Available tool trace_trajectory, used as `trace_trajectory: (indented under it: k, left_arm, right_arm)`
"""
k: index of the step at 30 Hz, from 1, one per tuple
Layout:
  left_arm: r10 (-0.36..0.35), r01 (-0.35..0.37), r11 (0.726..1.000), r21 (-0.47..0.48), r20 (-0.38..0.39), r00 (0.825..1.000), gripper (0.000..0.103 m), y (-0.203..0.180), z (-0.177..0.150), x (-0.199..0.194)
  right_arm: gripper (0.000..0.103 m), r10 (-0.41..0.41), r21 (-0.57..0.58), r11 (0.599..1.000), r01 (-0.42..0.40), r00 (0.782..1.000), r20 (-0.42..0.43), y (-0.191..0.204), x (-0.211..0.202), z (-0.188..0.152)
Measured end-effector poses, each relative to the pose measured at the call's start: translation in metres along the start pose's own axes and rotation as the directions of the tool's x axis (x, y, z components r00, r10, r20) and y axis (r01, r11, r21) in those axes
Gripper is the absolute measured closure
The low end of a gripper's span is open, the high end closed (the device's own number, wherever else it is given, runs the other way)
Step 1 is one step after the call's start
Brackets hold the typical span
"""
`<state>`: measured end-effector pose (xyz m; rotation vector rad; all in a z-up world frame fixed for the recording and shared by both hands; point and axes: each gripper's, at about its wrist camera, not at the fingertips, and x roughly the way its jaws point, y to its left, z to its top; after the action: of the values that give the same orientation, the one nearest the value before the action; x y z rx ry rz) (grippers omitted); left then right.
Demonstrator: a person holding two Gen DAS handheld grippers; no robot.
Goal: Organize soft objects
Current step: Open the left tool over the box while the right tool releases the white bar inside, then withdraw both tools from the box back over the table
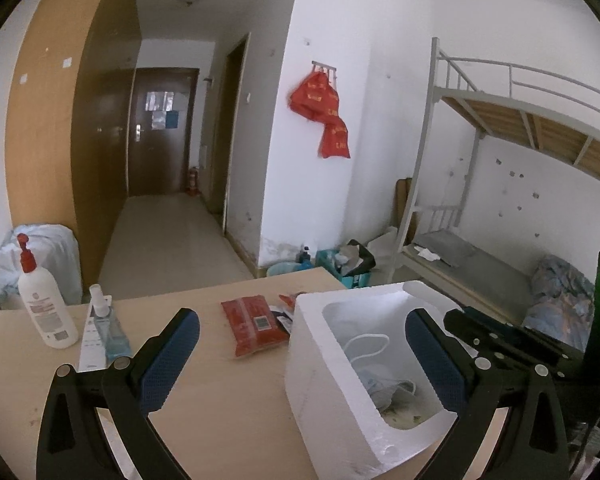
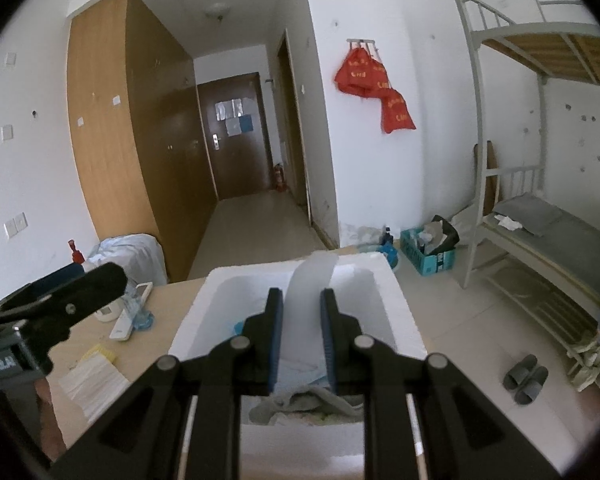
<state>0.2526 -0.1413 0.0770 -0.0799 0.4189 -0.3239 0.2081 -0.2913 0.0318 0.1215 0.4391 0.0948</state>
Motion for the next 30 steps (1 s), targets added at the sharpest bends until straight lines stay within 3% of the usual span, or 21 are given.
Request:
trace_trajectory:
  k: [4, 7, 9, 11, 14, 16, 30]
  left_arm:
    - [-0.002, 0.002, 1.0, 0.003, 0.006, 1.0, 0.0, 0.001, 0.001, -0.001]
    - [-0.001, 0.001, 1.0, 0.004, 0.008, 1.0, 0.0, 0.003, 0.003, 0.0]
    - [-0.002, 0.002, 1.0, -0.001, 0.007, 1.0, 0.0, 0.004, 0.003, 0.0]
    - [0.0, 0.0, 1.0, -0.005, 0.009, 1.0, 0.0, 0.006, 0.003, -0.001]
    - [0.005, -0.005, 1.0, -0.009, 0.015, 1.0, 0.0, 0.007, 0.004, -0.003]
    - [0.004, -0.003, 1.0, -0.013, 0.013, 1.0, 0.0, 0.008, 0.004, -0.002]
    - [0.009, -0.009, 1.0, -0.004, 0.037, 0.999, 0.0, 0.007, -0.001, -0.018]
  right_arm:
    - [0.081, -0.004, -0.001, 1.0, 0.004, 1.0, -0.012, 0.001, 0.003, -0.003]
    - [0.075, -0.008, -0.008, 1.0, 0.008, 1.0, -0.004, 0.004, 0.003, -0.002]
    - [0.062, -0.017, -0.009, 1.0, 0.017, 1.0, 0.003, 0.005, 0.003, -0.001]
    - [0.033, -0.023, -0.005, 1.0, 0.023, 1.0, 0.017, 0.006, 0.001, -0.001]
    - [0.017, -0.045, -0.006, 0.999, 0.045, 0.998, 0.039, 0.005, -0.003, -0.002]
    - [0.012, -0.049, -0.002, 0.999, 0.049, 0.998, 0.045, 0.005, -0.004, -0.002]
    - [0.006, -0.046, 0.021, 0.999, 0.044, 0.995, 0.087, 0.005, -0.033, -0.002]
